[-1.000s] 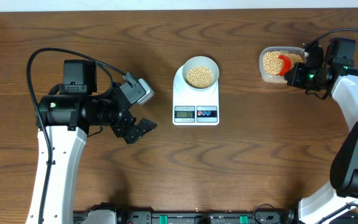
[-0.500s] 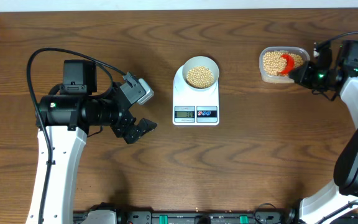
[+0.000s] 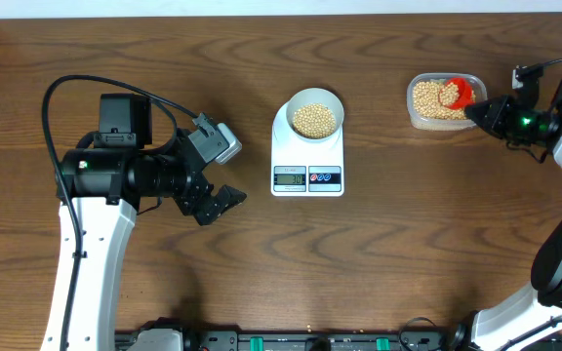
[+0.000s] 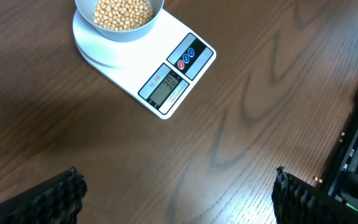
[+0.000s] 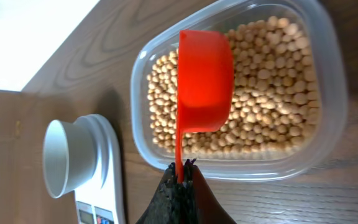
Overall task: Scoop item into bowl and weigh 50g on scale
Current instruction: 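Lift the refilled scoop and carry it left over the white bowl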
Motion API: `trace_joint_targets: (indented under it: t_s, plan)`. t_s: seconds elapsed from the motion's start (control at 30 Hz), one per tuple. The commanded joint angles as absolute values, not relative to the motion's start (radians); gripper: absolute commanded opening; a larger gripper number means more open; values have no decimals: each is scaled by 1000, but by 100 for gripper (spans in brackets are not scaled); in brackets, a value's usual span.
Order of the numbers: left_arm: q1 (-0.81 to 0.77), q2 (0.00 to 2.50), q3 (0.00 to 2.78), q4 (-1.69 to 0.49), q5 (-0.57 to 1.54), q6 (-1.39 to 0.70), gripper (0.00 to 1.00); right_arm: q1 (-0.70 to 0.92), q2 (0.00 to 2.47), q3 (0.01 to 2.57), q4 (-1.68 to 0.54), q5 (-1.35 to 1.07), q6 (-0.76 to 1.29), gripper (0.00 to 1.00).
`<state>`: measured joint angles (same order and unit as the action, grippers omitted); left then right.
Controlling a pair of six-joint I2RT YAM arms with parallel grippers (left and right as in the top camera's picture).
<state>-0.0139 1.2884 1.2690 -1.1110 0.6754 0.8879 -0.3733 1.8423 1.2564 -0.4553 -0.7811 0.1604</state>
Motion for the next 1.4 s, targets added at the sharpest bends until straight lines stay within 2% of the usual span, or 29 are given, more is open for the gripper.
trace_joint_targets:
  t_s: [0.0,0.9,1.37]
  plan:
    - [-10,1287,1284,-1114,688,886,98,-382,1853,1249,-453,-845,176,1]
    - [-10,1287,1284,-1114,688,886,98,-373,1853,1249,-451,-1026,192,1]
    - [-10,1287,1284,-1114,688,886,98,-193,1853,1249,-228,-1091,303,1]
